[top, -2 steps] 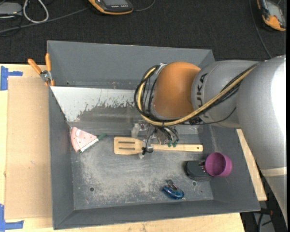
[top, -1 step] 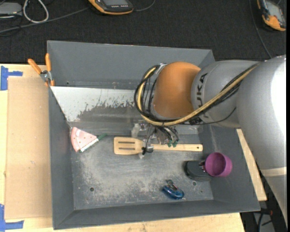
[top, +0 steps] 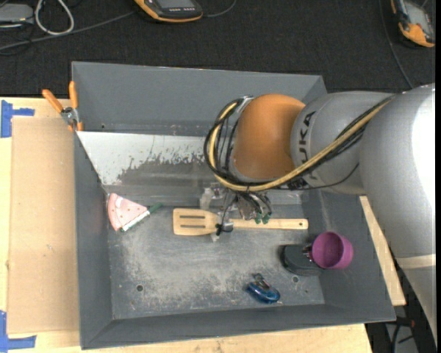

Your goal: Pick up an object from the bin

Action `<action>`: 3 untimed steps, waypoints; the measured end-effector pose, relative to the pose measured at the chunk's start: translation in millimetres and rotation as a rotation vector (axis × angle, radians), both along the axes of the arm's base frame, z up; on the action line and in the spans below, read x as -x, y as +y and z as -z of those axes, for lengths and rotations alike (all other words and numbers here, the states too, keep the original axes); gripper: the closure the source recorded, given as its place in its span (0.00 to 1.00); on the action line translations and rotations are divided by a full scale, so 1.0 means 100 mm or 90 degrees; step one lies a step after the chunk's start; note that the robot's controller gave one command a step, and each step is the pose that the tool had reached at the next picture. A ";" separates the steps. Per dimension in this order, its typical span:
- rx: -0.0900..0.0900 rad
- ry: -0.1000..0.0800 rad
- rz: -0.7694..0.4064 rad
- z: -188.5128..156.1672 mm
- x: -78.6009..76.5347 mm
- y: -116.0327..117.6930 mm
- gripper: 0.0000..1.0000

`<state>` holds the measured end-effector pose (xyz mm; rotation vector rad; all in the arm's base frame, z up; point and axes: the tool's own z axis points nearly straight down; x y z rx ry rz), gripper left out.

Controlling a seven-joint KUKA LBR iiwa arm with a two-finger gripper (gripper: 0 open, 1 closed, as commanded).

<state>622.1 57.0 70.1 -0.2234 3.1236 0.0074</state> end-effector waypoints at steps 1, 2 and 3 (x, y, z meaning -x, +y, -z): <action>0.000 0.000 0.000 0.00 0.00 0.00 1.00; -0.001 0.000 0.028 -1.02 0.07 0.02 1.00; -0.001 0.000 0.028 -1.02 0.07 0.02 1.00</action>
Offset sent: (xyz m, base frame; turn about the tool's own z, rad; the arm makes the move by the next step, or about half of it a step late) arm -0.0073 0.0014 0.1026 0.0441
